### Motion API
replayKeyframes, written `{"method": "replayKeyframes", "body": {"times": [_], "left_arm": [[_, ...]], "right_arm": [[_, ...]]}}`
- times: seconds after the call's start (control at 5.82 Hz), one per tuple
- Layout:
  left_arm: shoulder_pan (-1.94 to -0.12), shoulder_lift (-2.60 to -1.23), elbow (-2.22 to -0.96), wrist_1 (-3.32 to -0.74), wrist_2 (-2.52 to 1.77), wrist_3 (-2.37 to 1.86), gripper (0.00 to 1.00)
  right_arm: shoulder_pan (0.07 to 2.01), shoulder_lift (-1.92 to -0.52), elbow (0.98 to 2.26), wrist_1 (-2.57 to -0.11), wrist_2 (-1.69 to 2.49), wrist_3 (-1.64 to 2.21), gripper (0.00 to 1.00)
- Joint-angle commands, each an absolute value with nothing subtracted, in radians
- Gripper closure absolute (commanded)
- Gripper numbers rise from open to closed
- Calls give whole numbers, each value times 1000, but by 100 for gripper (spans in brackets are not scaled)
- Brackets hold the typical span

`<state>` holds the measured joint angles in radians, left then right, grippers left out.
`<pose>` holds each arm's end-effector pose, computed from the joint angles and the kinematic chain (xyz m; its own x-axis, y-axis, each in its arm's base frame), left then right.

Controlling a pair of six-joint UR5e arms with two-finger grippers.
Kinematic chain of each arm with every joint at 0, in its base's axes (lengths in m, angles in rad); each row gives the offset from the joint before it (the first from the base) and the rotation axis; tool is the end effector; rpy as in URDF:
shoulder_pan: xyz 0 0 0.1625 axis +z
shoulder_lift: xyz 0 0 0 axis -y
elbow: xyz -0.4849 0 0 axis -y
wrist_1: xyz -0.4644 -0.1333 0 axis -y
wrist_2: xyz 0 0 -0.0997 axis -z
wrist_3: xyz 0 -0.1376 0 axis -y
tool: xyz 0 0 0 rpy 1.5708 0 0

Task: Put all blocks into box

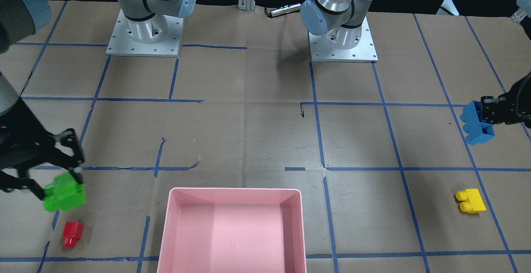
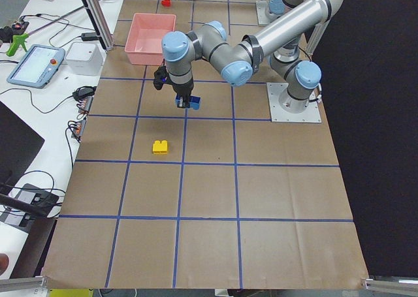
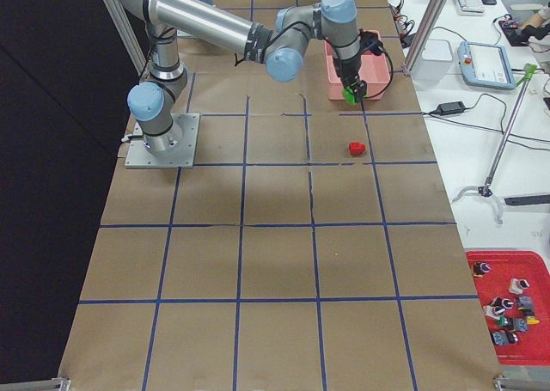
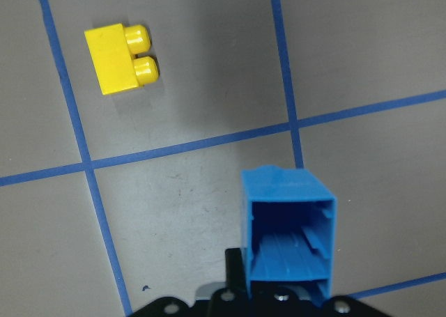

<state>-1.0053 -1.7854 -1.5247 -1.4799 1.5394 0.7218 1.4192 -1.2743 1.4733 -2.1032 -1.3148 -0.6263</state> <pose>0.2320 -0.6224 0.4135 -0.9855 0.1526 0.0747 0.1557 0.9871 0.0375 0.0553 -0.7516 0.4413 -0.8686 -0.4955 -0.0020 -0.4523 0.7944 -0.4054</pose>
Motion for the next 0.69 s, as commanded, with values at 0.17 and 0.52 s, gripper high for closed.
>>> {"method": "replayKeyframes", "body": {"times": [0.17, 0.52], "left_arm": [[-1257, -1909, -1375, -1424, 1488, 323, 100], [-1375, -2043, -1177, -1456, 1488, 164, 100]], "right_arm": [[1641, -1012, 1260, -2137, -1123, -463, 97], [1660, -965, 1239, -2145, -1135, -462, 87]]}}
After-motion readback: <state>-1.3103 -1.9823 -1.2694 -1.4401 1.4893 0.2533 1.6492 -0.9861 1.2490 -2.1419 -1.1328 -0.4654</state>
